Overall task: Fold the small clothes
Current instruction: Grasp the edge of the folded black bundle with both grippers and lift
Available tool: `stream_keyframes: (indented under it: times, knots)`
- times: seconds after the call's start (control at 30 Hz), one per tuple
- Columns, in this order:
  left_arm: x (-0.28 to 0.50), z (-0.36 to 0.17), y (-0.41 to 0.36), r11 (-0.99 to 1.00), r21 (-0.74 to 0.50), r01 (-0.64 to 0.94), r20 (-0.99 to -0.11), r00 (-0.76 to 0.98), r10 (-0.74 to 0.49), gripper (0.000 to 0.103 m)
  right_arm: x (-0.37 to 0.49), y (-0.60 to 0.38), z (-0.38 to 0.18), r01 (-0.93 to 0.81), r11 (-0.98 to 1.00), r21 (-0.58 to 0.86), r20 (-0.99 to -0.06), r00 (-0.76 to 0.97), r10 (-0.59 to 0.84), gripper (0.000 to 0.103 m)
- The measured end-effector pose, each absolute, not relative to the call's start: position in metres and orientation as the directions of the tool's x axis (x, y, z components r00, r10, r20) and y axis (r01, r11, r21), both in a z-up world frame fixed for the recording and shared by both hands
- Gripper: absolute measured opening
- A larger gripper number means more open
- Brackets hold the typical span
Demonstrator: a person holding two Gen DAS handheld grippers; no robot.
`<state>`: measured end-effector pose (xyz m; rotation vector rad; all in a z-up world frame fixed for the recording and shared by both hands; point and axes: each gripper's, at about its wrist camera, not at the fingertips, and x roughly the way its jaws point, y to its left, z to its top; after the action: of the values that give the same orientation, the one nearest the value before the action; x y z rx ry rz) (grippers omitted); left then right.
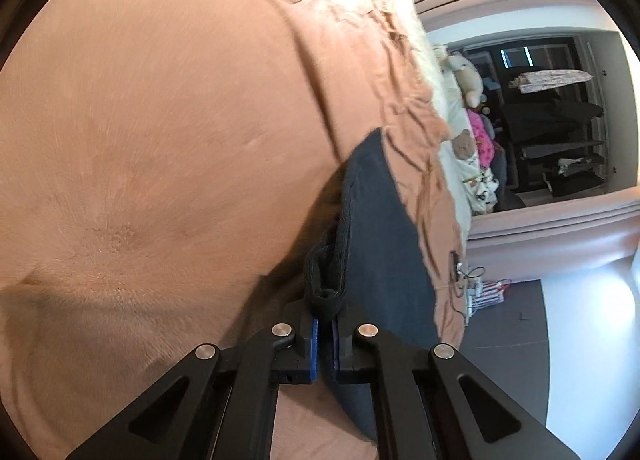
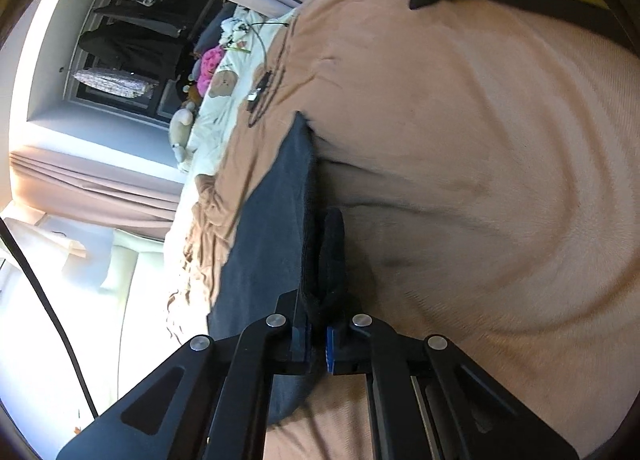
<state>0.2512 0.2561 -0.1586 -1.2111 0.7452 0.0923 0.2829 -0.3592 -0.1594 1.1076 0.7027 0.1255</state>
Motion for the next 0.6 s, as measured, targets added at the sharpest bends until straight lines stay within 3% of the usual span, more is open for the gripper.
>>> stream_keyframes:
  times: [0.6]
  knots:
    - [0.166,-0.135,0.27,0.373,-0.829,-0.417,-0.533,0.791,-0.3,0.003,0.236,-0.365,-0.149,0.187,0.498,0.847,-0.45,0.75,0.485,0.001]
